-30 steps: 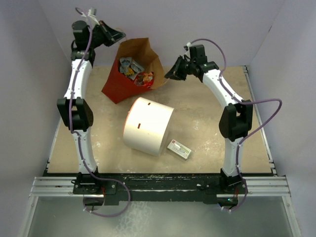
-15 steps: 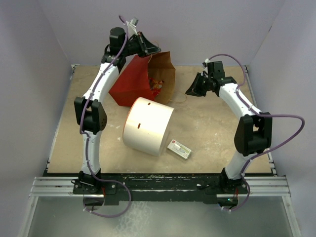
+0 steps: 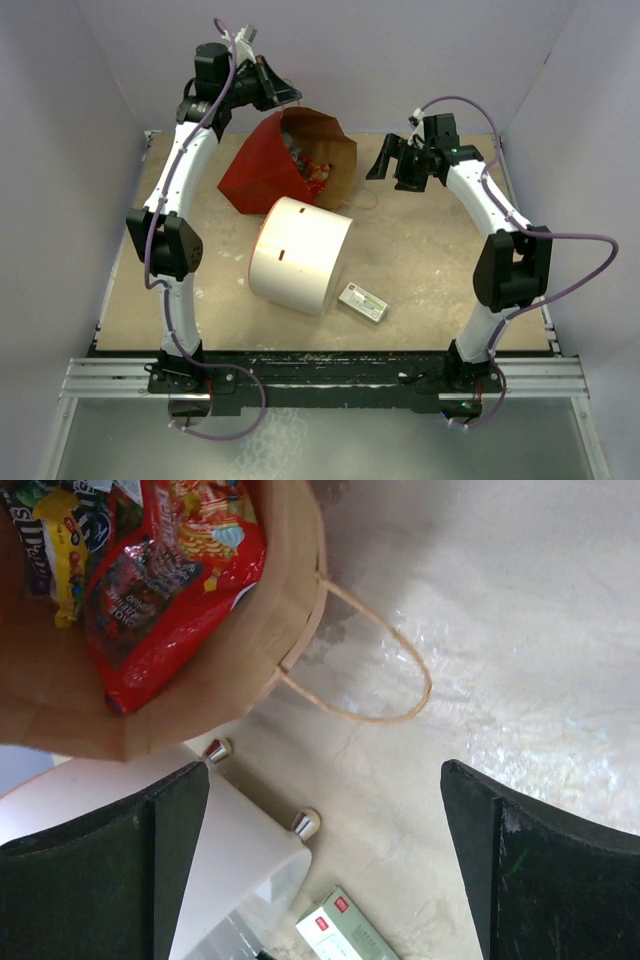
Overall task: Take the snacks out of the paper bag
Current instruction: Adjust the paper bag at the center of the board.
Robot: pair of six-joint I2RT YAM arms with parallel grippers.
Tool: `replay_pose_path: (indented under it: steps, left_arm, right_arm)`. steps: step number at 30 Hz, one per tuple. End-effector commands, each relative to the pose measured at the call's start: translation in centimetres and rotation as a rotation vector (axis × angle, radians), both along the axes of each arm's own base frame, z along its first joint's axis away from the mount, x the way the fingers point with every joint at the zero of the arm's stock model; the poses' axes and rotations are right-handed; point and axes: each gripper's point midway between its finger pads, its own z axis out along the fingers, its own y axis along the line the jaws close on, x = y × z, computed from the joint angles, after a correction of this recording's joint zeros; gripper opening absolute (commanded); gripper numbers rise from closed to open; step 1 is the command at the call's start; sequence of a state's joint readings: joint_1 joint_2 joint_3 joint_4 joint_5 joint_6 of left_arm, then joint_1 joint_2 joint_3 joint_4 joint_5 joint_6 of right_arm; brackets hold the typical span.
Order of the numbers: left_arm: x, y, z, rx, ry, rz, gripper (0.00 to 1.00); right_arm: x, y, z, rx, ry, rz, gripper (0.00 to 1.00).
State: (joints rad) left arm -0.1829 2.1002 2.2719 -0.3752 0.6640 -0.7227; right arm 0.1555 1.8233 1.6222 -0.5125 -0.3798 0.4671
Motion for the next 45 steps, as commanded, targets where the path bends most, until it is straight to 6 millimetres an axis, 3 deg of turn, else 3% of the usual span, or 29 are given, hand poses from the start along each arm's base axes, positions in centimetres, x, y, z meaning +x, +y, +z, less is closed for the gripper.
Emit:
replay_pose_path:
  steps: [1, 5, 9, 12, 14, 15, 16, 23, 27, 32, 38, 45]
  left_arm:
    - [-1.1, 3.2, 3.9, 0.004, -0.077, 0.061, 0.00]
    - [-0.7, 4.1, 4.1, -0.020, -0.068, 0.062, 0.00]
    - [-0.3, 4.6, 3.7, -0.023, -0.056, 0.056, 0.00]
    - [0.1, 5.5, 3.4, -0.027, -0.044, 0.069, 0.00]
    - [0.2, 5.9, 3.5, -0.033, -0.044, 0.075, 0.00]
    - [0.3, 6.1, 3.7, -0.037, -0.046, 0.074, 0.00]
    - [0.3, 6.3, 3.9, -0.040, -0.049, 0.076, 0.00]
    - [1.1, 7.7, 4.4, -0.003, -0.074, 0.115, 0.02]
    - [1.8, 9.5, 4.6, 0.021, -0.094, 0.165, 0.05]
    - [2.7, 10.7, 5.3, 0.023, -0.132, 0.197, 0.05]
    - [2.4, 9.1, 6.6, -0.028, -0.178, 0.122, 0.00]
    - [1.3, 6.7, 7.3, -0.055, -0.220, 0.037, 0.00]
  right_arm:
    - [0.5, 1.4, -2.0, 0.071, 0.089, 0.104, 1.00]
    - [2.3, 3.1, -3.8, 0.169, 0.107, 0.147, 1.00]
    - [3.7, 4.3, -3.6, 0.251, 0.119, 0.139, 1.00]
    - [4.6, 4.7, -4.6, 0.287, 0.139, 0.111, 0.95]
    - [4.6, 5.3, -5.1, 0.327, 0.167, 0.120, 0.82]
    - [4.7, 5.6, -4.7, 0.349, 0.164, 0.127, 0.66]
    - [4.8, 5.9, -4.1, 0.367, 0.156, 0.135, 0.56]
    - [5.8, 8.0, 7.2, 0.495, -0.054, 0.162, 0.00]
    - [4.9, 10.4, 10.1, 0.537, -0.068, 0.192, 0.00]
    - [3.6, 13.2, 10.8, 0.555, -0.057, 0.217, 0.00]
    - [3.1, 13.2, 10.2, 0.531, -0.048, 0.206, 0.00]
    - [1.6, 12.5, 8.7, 0.484, -0.018, 0.208, 0.14]
